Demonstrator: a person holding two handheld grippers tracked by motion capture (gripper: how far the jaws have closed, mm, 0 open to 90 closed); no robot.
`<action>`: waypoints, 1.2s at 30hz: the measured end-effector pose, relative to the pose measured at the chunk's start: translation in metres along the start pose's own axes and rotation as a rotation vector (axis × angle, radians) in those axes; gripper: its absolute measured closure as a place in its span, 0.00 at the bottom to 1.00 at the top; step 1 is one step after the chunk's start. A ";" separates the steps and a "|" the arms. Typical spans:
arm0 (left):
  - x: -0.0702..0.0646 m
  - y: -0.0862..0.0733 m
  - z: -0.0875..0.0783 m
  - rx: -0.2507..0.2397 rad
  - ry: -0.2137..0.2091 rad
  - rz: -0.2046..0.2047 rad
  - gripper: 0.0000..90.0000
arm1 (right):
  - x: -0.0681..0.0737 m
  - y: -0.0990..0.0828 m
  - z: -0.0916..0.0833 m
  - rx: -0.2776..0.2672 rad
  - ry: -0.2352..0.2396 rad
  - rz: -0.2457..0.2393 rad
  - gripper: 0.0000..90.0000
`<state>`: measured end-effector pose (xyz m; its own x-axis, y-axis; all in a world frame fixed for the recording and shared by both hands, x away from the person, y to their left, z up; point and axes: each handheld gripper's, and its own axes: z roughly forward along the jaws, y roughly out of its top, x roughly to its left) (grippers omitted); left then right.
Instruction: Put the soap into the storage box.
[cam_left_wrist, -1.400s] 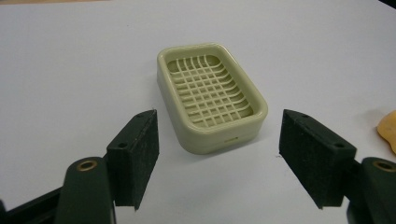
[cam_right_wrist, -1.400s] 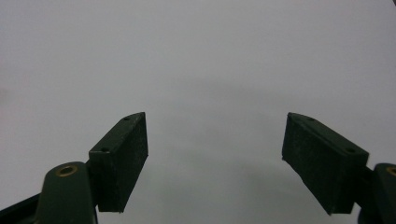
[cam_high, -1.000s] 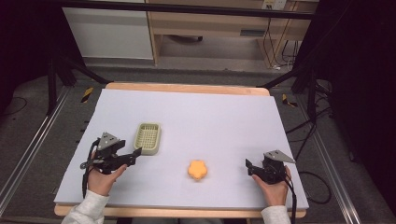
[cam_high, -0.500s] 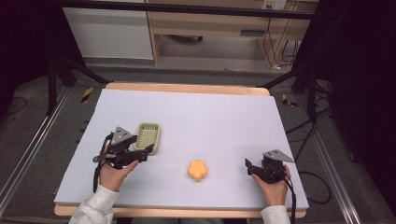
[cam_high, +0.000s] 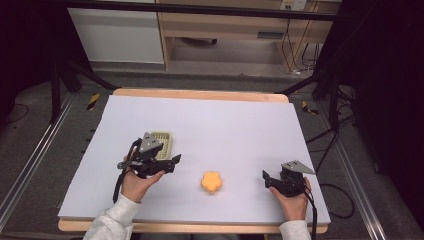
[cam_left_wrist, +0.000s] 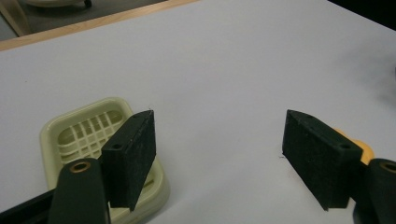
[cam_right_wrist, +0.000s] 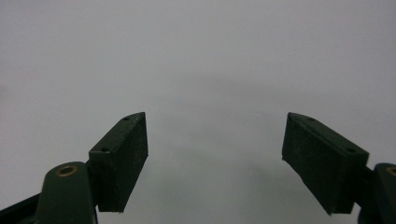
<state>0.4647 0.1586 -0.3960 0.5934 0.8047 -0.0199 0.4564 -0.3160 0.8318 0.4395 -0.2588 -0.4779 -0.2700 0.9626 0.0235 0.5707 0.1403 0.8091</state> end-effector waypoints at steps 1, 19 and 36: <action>-0.002 0.001 0.001 0.003 0.002 0.008 0.28 | 0.000 0.000 0.000 0.000 0.000 0.001 0.25; -0.024 0.010 0.019 0.062 -0.040 0.057 0.27 | -0.001 -0.001 0.000 0.003 0.000 -0.004 0.26; -0.052 0.008 0.043 0.136 -0.087 0.110 0.26 | 0.001 -0.002 0.002 -0.030 0.022 -0.001 0.23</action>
<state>0.4659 0.0922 -0.4120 0.6974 0.7165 0.0144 0.4674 -0.4700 0.7488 0.4397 -0.2578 -0.4810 -0.2876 0.9571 0.0351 0.5472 0.1341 0.8262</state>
